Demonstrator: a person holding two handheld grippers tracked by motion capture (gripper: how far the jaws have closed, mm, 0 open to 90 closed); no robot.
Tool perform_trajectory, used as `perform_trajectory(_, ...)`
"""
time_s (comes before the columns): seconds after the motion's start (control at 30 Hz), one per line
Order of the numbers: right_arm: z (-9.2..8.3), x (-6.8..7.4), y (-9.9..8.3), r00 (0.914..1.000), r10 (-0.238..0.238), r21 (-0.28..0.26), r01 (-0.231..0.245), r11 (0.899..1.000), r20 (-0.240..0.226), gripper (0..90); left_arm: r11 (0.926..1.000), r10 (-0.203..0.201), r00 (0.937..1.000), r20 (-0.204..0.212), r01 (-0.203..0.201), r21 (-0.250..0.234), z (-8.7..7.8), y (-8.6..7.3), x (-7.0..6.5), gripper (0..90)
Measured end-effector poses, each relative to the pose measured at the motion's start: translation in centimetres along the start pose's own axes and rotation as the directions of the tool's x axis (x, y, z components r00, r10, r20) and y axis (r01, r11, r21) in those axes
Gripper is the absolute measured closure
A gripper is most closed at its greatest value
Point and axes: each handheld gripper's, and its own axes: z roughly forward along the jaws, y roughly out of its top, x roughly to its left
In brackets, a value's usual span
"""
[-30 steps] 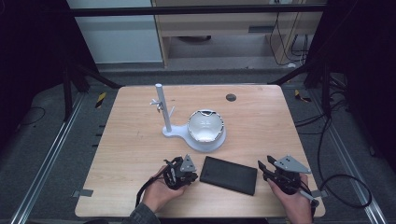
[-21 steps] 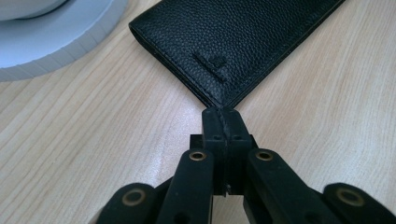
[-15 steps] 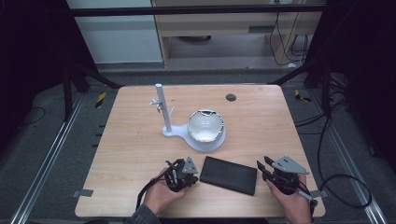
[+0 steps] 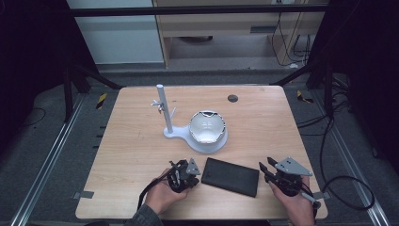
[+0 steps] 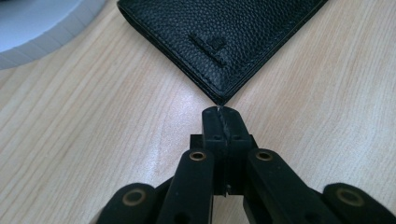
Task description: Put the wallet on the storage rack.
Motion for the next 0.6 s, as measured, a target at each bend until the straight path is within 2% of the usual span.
perform_trajectory(0.3,0.0,0.02,0.0,1.0,-0.003,-0.001,0.003,1.0,-0.006,60.6,0.9999,0.009,1.0,0.003,-0.009,0.013,0.49,0.39,0.12,90.0)
perform_trajectory(0.47,0.08,0.23,0.04,0.9999,-0.01,0.002,0.01,1.0,-0.012,60.5,0.9998,0.005,0.9998,0.018,-0.005,0.019,0.71,0.16,0.33,90.0)
perform_trajectory(0.6,0.05,0.43,0.16,0.9997,-0.016,-0.003,0.016,1.0,-0.019,60.6,1.0,0.003,0.9997,0.026,-0.003,-0.004,0.72,0.24,0.32,90.0)
